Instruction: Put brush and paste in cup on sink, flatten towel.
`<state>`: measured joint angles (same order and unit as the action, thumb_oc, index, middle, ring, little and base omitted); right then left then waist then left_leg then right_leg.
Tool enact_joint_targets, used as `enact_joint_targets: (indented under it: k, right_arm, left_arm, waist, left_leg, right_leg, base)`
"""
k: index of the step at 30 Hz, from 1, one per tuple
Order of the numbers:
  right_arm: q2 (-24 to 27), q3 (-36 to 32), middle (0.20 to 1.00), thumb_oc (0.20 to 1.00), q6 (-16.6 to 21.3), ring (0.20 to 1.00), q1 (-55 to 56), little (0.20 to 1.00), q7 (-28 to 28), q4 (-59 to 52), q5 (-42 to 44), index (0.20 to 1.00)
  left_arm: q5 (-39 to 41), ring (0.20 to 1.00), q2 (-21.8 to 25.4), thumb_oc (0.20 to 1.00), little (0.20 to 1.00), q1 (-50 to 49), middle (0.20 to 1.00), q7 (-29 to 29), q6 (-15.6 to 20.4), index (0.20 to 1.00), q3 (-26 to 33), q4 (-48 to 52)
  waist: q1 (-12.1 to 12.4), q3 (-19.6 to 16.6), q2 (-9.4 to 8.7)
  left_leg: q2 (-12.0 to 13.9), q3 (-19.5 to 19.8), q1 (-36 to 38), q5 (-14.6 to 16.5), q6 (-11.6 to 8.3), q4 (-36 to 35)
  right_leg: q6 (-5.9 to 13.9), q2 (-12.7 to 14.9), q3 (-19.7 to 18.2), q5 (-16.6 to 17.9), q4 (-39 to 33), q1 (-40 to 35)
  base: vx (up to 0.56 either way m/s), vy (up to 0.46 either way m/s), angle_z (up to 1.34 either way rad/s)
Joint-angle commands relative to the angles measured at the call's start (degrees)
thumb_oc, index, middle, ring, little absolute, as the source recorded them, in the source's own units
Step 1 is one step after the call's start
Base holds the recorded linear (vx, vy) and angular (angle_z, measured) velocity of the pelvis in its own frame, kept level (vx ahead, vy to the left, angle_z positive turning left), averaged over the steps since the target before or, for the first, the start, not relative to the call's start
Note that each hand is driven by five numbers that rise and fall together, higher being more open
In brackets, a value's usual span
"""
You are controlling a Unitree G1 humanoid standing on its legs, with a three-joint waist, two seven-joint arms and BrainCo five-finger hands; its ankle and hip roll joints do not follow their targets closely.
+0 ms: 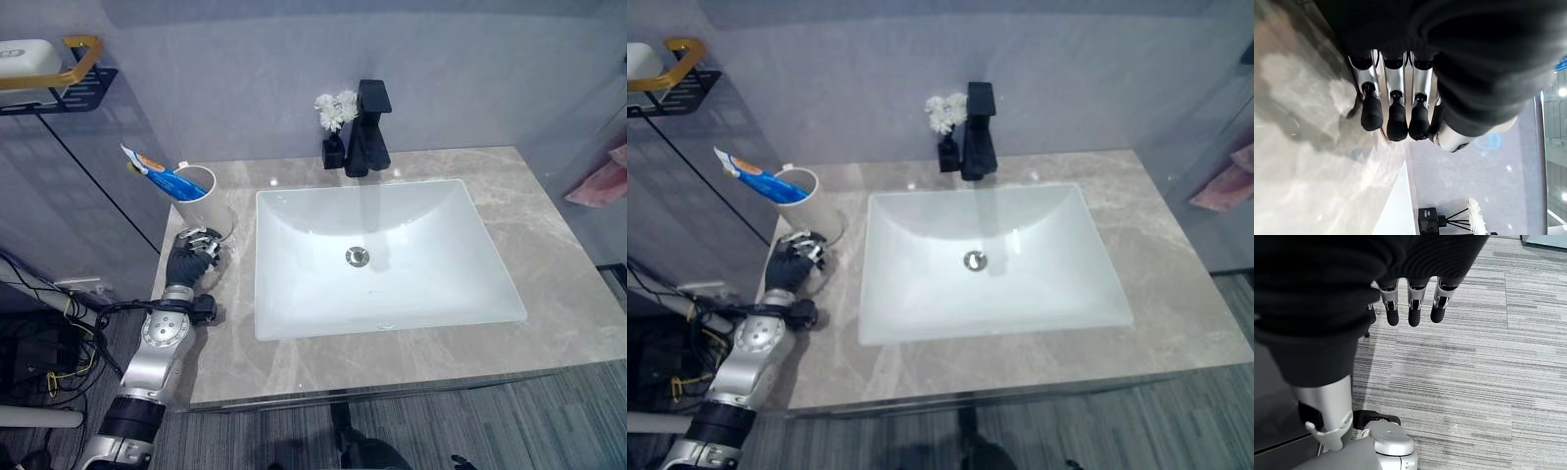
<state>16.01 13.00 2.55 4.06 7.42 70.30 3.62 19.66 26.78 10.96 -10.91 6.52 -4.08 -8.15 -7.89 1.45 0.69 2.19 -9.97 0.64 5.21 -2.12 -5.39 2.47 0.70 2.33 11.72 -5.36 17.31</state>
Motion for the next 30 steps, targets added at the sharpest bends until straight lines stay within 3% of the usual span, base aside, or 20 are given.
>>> enact_joint_targets:
  k: [1,16,25,30]
  right_arm:
    - [-0.11,1.72,1.000,1.000,0.51,1.000,-1.51,1.000,0.37,-0.07,-0.28,1.000]
    - [0.32,3.13,1.000,1.000,0.98,1.000,-2.03,1.000,0.77,-2.06,-0.44,1.000]
    - [1.30,4.07,1.000,1.000,0.55,1.000,-1.85,1.000,0.74,-1.79,-1.52,1.000]
    - [1.62,4.29,1.000,1.000,0.52,1.000,-1.87,1.000,0.80,-2.02,-1.48,1.000]
  left_arm:
    - [-1.10,0.200,3.34,0.200,0.200,1.28,0.200,-1.06,2.42,0.200,3.75,0.29]
    - [-0.29,0.200,3.75,0.200,0.200,8.17,0.200,-5.06,3.59,0.200,3.11,-2.60]
    - [6.34,0.200,5.83,0.200,0.200,16.66,0.200,-6.51,3.93,0.200,0.71,-12.68]
    - [6.22,0.200,7.99,0.200,0.200,20.32,0.200,-6.77,3.75,0.200,-0.80,-15.93]
  waist:
    - [-0.25,2.28,-0.40]
    - [-1.01,3.54,-0.97]
    - [-2.11,3.22,-0.83]
    - [-2.43,3.28,-0.75]
  left_leg:
    - [0.01,0.81,4.06,0.43,-1.65,0.39]
    - [-0.11,0.96,1.33,-0.41,-1.69,0.39]
    - [0.06,0.20,0.96,-0.07,-1.90,0.39]
    - [0.18,0.08,0.79,-0.16,-2.11,0.39]
  right_leg:
    - [5.20,2.15,0.22,-1.12,0.36,-0.99]
    - [5.15,2.18,-0.22,-0.46,0.36,1.90]
    - [5.23,1.93,-0.92,-0.22,0.36,2.89]
    - [5.34,1.87,-0.95,-0.19,0.36,3.20]
  base:
    - [0.00,0.000,0.00]
    - [0.00,0.000,0.00]
    - [0.00,0.000,0.00]
    - [0.00,-0.003,-0.04]
